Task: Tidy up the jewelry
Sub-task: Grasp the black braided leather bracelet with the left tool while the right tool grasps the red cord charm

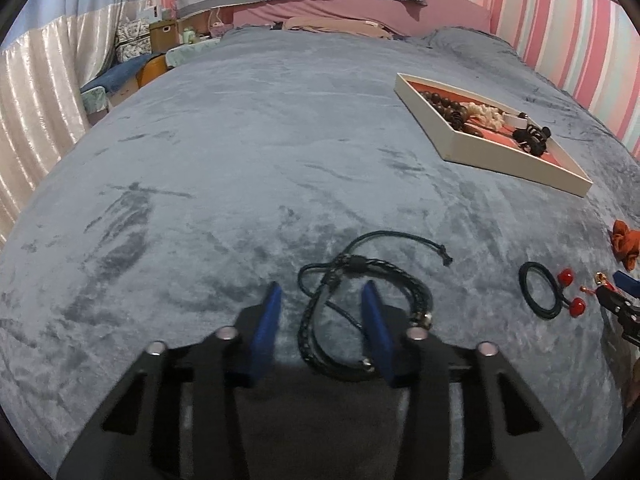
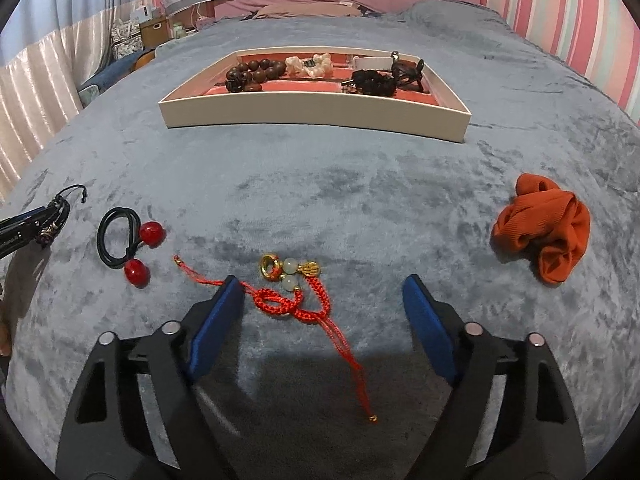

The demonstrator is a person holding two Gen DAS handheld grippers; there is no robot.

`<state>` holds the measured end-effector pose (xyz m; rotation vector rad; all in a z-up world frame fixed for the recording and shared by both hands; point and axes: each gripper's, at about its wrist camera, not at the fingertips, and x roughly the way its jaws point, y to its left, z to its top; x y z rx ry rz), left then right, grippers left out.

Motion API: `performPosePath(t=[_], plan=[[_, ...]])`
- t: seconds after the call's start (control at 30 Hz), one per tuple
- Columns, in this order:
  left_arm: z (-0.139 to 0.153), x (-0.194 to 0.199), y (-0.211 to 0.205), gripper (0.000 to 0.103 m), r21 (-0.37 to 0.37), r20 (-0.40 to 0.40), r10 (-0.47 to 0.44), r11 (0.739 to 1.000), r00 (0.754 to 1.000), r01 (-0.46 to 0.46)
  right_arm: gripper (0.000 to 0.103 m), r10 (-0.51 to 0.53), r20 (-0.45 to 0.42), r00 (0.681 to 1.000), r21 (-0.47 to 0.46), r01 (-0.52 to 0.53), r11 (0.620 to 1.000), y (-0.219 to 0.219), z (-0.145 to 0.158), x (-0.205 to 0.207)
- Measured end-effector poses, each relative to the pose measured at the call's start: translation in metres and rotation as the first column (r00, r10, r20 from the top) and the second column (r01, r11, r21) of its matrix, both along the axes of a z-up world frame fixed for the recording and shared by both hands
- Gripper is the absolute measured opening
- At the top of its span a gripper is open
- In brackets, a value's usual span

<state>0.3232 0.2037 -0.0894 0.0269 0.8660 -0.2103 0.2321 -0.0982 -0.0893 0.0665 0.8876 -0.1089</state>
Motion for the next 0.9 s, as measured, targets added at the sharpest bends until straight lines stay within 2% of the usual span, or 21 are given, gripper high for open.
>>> performPosePath(t=[0.07, 0.33, 0.4, 0.57, 0.63, 0.9], plan=[[0.0, -0.001, 0.0, 0.028, -0.004, 0.001, -0.007, 1.0, 1.0, 0.007, 0.073, 0.004, -0.001, 1.0, 0.006, -0.004, 1.0, 0.0, 0.0, 0.0], [0.0, -0.003, 0.001, 0.015, -0.01, 0.001, -0.002, 1.0, 1.0, 0.002, 0.053, 0.004, 0.003, 1.0, 0.035, -0.004, 0.999, -0.003, 0.0, 0.001], [0.0, -0.004, 0.001, 0.013, -0.009, 0.004, -0.004, 1.0, 1.0, 0.004, 0.041, 0.013, 0.005, 1.0, 0.028, -0.013, 1.0, -0.001, 0.0, 0.001], [0.0, -0.005, 0.001, 0.01, -0.001, 0.015, -0.004, 1.0, 1.0, 0.004, 0.025, 0.015, 0.01, 1.0, 0.018, -0.015, 1.0, 0.001, 0.001, -0.001], [0.0, -0.006, 0.0, 0.009, 0.001, 0.02, -0.003, 1.0, 1.0, 0.003, 0.012, 0.012, 0.015, 1.0, 0.037, -0.013, 0.999, -0.003, 0.002, -0.002], [0.004, -0.01, -0.002, 0.008, 0.013, 0.042, 0.006, 1.0, 0.999, -0.007, 0.011, 0.028, 0.026, 0.999, 0.082, -0.03, 0.996, -0.008, 0.005, -0.003]])
